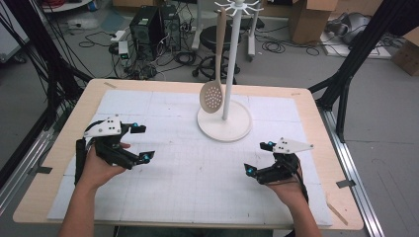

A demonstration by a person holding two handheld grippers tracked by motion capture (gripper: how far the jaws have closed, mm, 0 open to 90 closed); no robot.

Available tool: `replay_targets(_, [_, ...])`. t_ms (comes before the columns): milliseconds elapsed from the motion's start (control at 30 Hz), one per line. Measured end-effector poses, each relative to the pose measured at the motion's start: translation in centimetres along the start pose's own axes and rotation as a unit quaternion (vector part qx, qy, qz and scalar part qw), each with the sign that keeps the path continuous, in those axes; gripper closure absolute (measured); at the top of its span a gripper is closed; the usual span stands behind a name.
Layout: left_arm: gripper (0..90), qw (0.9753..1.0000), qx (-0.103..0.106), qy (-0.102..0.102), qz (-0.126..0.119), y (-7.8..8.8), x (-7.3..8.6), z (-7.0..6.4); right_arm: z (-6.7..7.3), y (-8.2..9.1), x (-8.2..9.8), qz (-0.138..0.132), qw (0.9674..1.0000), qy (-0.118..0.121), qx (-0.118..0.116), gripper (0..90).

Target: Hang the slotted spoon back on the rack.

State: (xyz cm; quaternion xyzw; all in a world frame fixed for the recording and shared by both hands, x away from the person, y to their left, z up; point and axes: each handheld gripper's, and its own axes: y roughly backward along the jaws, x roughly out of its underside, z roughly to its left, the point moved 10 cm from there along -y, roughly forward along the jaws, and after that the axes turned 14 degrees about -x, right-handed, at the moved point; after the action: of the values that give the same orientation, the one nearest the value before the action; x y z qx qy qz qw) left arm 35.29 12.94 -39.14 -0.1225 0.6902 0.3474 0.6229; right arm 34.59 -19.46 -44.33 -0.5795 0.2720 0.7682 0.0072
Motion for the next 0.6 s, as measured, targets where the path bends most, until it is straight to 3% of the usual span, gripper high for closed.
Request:
replay_targets(167, [1.6, 0.9999, -0.01, 0.003, 0.003, 0.1, 0.4, 0.6, 0.2, -0.1, 0.1, 0.004, 1.0, 0.001, -0.005, 0.4])
replay_targets(367, [1.6, 0.9997, -0.01, 0.018, -0.013, 0.6, 0.5, 1.1, 0.0, 0.0, 0.1, 0.003, 1.0, -0.002, -0.002, 0.4])
replay_targets(600, [1.6, 0.9994, -0.024, 0.026, 0.001, 0.8, 2.2, 1.9, -0.3, 0.2, 0.2, 0.003, 1.0, -0.004, 0.005, 0.4])
